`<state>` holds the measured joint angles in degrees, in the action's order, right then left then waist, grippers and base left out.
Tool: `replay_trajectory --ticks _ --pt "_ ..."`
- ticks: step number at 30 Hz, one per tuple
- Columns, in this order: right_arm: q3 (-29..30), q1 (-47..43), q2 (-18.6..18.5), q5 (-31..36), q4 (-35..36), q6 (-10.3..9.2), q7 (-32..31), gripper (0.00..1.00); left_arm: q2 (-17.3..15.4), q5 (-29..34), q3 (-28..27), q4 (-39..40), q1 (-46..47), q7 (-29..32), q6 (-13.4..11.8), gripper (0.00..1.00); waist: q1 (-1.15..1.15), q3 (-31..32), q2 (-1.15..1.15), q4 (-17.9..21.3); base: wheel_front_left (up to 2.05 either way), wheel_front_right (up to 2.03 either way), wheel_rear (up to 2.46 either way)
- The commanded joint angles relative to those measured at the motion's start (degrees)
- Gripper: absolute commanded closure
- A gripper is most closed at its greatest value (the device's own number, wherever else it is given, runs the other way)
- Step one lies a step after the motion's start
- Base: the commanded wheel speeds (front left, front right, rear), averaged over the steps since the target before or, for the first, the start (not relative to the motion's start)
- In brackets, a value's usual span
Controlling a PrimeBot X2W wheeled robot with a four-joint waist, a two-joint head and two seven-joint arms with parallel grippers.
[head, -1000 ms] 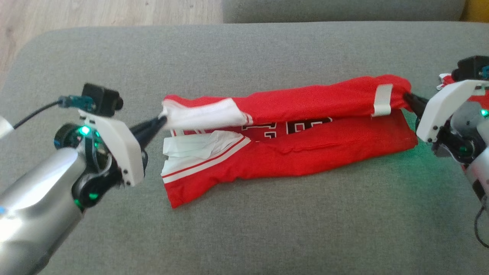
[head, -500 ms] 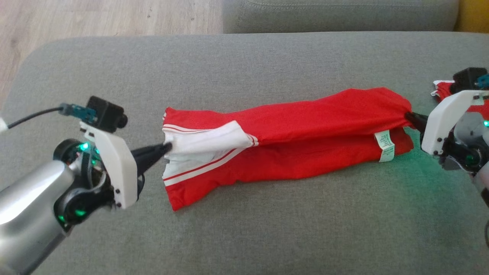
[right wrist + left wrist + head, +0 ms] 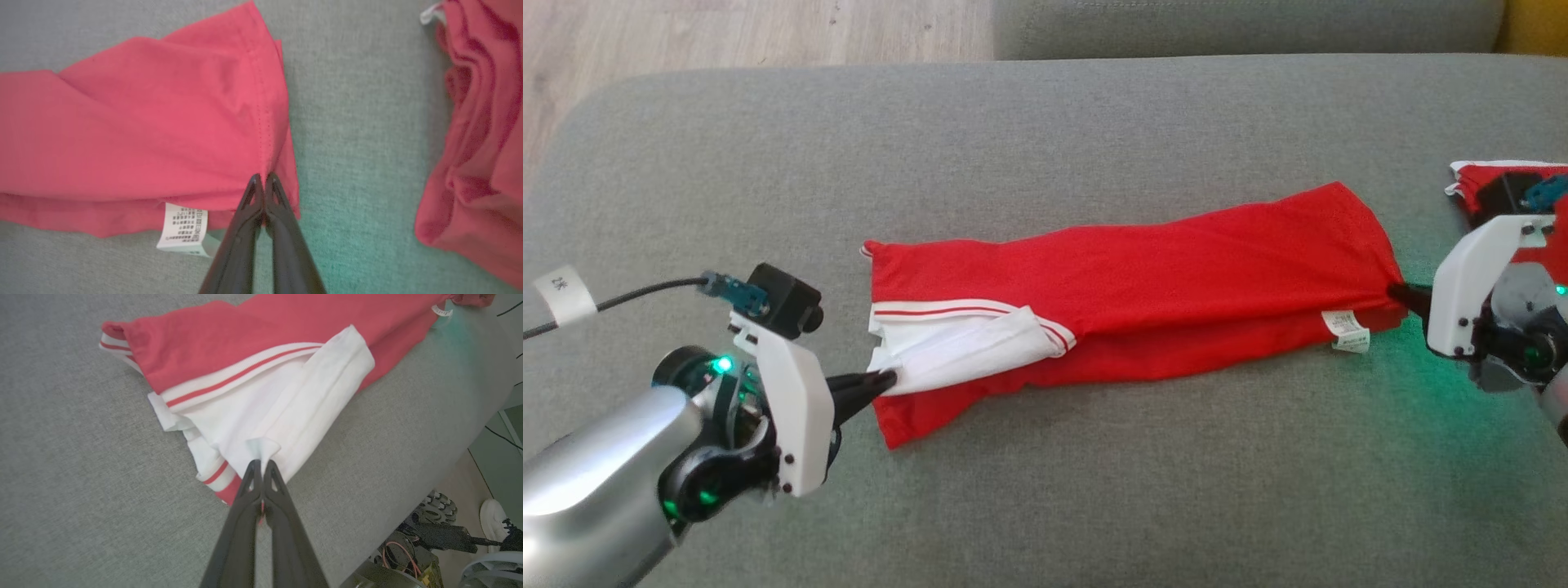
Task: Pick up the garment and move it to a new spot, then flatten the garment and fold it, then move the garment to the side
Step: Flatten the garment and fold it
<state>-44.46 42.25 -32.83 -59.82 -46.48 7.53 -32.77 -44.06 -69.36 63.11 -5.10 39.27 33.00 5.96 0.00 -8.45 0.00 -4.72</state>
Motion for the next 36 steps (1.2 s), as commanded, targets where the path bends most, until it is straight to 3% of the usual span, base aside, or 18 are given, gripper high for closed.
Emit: replay_trajectory --ticks 1,2,6,9,13,19,24,29,36 --pt "0.01 -0.86 -1.38 -0.79 0.24 -0.04 -1.03 0.0 -1.37 0.95 -2.72 0.25 2.21 -1.25 -0.38 0.25 0.0 -0.05 0.0 0.16 0.0 0.0 0.0" --pt "0.26 -0.83 -1.23 -0.98 -0.24 -0.04 -1.59 0.0 -1.04 1.3 -2.7 -0.17 2.14 -1.75 -0.59 0.0 0.0 0.01 0.0 0.28 0.0 0.0 0.0" --pt "1.76 0.29 -0.72 -1.0 -0.51 -0.04 -0.66 0.0 0.05 3.26 -3.95 -1.92 2.35 -5.88 -2.34 0.0 0.0 0.62 0.0 0.95 0.0 0.0 0.0" --pt "3.73 1.42 -0.06 -1.07 1.09 -0.04 4.0 0.0 1.5 5.6 -7.07 -3.89 3.26 -13.09 -5.43 0.0 0.0 1.3 0.0 1.4 0.0 0.0 0.0" --pt "7.04 2.64 1.74 -0.53 4.62 -0.04 14.94 0.0 5.13 8.3 -12.51 -7.14 3.7 -26.62 -10.39 0.0 0.0 2.53 0.0 1.93 0.0 0.0 0.0" --pt "11.12 1.65 5.91 3.15 9.54 -0.04 32.87 0.0 10.46 9.11 -19.27 -9.64 1.37 -44.09 -14.68 0.0 0.0 4.36 0.0 2.35 0.0 0.0 0.0" --pt "14.98 -1.66 10.62 8.24 10.94 -0.04 44.4 0.0 14.16 11.64 -25.91 -9.39 -2.85 -47.88 -17.6 0.0 0.0 5.84 0.0 2.38 0.0 0.0 0.0" --pt "18.94 -5.75 14.75 15.42 11.85 -0.04 47.34 0.0 18.36 18.83 -32.72 -7.11 -9.46 -47.97 -17.64 0.0 0.0 6.51 0.0 2.21 0.0 0.0 0.0" --pt "32.34 -19.04 24.54 31.15 17.59 -0.04 47.74 0.0 26.83 29.49 -40.65 -6.95 -21.98 -47.98 -14.02 0.0 0.0 7.09 0.0 1.55 0.0 0.0 0.0"
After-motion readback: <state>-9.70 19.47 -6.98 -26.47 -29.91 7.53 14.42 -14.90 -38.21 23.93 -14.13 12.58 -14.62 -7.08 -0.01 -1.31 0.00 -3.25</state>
